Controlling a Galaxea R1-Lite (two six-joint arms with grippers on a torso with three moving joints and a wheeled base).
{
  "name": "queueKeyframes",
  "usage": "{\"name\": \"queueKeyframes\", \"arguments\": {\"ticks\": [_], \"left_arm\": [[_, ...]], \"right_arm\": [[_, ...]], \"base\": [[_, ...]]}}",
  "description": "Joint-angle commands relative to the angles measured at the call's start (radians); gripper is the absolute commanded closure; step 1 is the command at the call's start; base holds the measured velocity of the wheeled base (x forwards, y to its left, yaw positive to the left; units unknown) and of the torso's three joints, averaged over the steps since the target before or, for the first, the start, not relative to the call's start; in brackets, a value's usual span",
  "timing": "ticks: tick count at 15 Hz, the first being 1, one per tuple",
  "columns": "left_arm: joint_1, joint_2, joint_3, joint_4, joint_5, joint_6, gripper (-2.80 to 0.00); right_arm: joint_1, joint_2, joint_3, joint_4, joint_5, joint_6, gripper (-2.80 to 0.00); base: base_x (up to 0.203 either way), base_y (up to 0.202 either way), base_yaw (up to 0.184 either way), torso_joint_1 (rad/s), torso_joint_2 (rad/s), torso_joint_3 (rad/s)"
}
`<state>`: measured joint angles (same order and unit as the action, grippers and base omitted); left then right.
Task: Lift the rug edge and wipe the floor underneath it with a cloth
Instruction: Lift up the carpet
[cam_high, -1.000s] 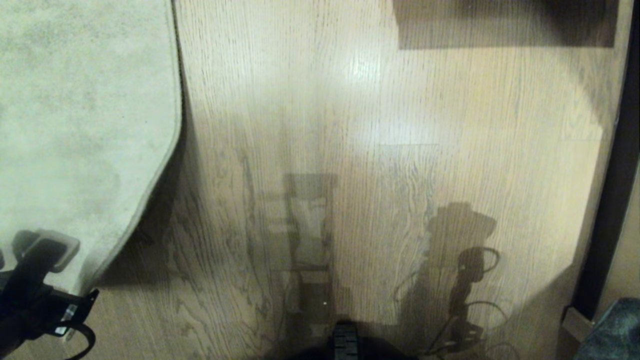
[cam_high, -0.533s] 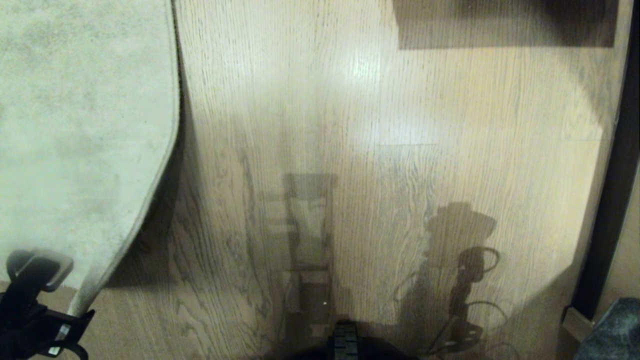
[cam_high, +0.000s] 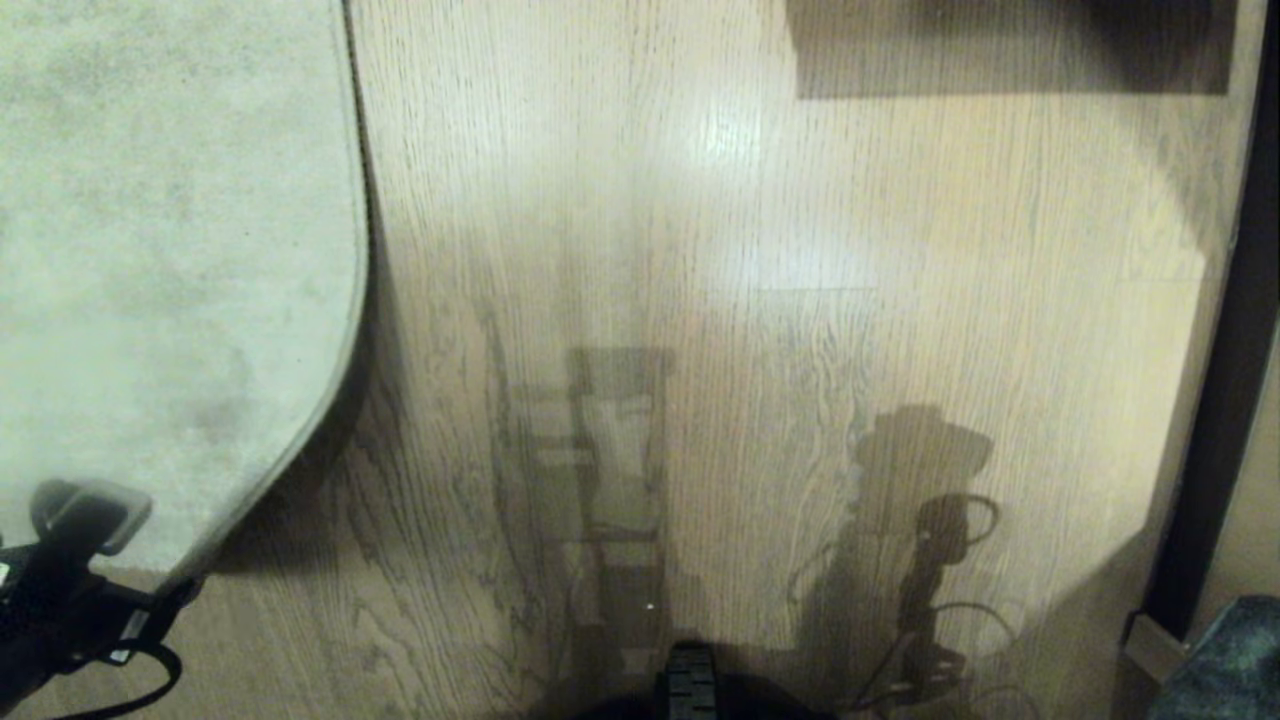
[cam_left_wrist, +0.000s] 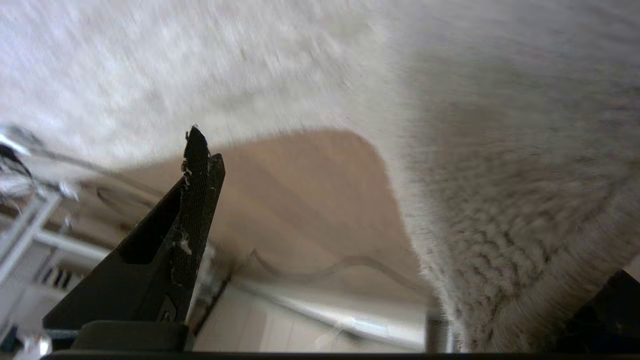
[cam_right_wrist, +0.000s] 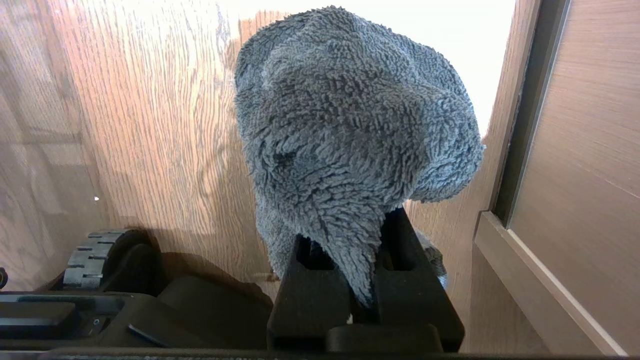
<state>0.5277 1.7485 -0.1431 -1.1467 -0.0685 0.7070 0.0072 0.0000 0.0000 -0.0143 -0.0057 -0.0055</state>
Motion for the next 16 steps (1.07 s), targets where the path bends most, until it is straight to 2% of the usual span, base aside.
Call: {"name": "queueKeyframes", "arguments": {"ticks": [1, 4, 5, 11, 16], "left_arm": [[0.005, 0.118, 0.012, -0.118, -0.009, 0.002, -2.8], [0.003, 0.118, 0.018, -0.133, -0.01, -0.005, -2.8], [-0.006, 0.116, 0.019, -0.132, -0.01, -0.018, 0.0], [-0.112, 0.108, 0.016, -0.148, -0.008, -0.153, 0.0], [-0.161, 0.094, 0.01, -0.153, -0.011, -0.167, 0.0]], "right_arm": [[0.0, 0.002, 0.0, 0.0, 0.0, -0.001, 0.0], [0.0, 0.002, 0.0, -0.001, 0.0, -0.001, 0.0], [0.0, 0.002, 0.0, -0.001, 0.0, -0.001, 0.0], [0.0, 0.002, 0.0, -0.001, 0.0, -0.001, 0.0], [0.0, 0.002, 0.0, -0.001, 0.0, -0.001, 0.0]], "base": [[0.0, 0.0, 0.0, 0.0, 0.0, 0.0], [0.0, 0.0, 0.0, 0.0, 0.0, 0.0], [0.0, 0.0, 0.0, 0.0, 0.0, 0.0], [0.0, 0.0, 0.0, 0.0, 0.0, 0.0], [0.0, 0.0, 0.0, 0.0, 0.0, 0.0]]}}
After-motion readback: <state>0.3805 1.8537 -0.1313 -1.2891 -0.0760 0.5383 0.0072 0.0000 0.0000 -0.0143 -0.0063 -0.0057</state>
